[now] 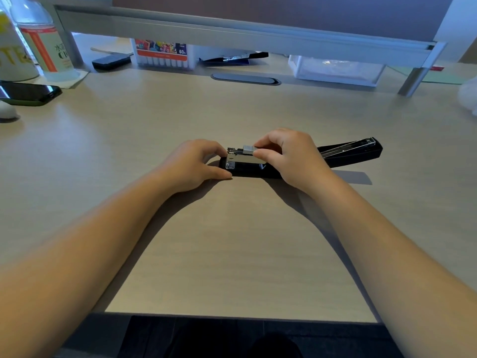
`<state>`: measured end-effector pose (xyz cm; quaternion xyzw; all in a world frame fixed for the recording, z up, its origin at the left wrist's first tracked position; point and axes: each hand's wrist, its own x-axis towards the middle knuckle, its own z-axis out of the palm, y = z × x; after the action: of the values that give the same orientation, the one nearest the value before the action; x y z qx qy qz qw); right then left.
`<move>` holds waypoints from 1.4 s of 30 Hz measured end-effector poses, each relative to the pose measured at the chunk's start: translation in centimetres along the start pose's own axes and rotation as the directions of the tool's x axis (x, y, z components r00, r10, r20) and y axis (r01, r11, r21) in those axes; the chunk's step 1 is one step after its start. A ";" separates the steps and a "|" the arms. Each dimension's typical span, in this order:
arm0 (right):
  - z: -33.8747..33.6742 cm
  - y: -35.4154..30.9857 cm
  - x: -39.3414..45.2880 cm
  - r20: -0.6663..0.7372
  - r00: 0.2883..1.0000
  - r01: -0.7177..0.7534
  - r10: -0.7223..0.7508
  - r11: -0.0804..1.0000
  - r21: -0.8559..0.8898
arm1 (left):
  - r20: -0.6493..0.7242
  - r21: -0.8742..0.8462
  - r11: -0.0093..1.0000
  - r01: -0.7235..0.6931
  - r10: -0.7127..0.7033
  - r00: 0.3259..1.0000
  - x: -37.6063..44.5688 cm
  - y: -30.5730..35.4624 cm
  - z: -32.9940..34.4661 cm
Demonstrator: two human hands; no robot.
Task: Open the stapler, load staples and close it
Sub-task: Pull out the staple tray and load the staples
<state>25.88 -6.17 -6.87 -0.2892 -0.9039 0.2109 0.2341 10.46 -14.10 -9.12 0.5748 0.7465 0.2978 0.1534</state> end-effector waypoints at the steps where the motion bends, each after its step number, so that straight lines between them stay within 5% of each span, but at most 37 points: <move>1: -0.1 0.0 0.0 0.009 1.000 0.002 -0.002 1.000 -0.001 | 0.002 0.000 1.000 0.001 -0.001 1.000 0.0 0.0 0.0; 32: 0.5 0.0 -0.7 0.049 0.996 0.079 -0.071 0.980 -0.182 | 0.004 0.079 0.997 0.020 -0.020 1.000 0.1 0.0 -0.5; 38: -0.6 1.2 -0.9 -0.152 0.988 -0.104 0.032 0.866 -0.490 | -0.040 0.140 0.984 0.107 -0.102 0.994 0.1 -1.2 -2.1; 42: -1.2 1.8 -1.1 -0.250 0.954 -0.281 0.168 0.798 -0.533 | -0.035 0.122 0.983 0.136 -0.133 0.990 0.0 -1.1 -2.4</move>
<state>28.14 -5.25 -7.14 -0.4694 -0.8582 -0.0670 0.1968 8.25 -14.93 -8.00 0.5274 0.8027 0.2476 0.1272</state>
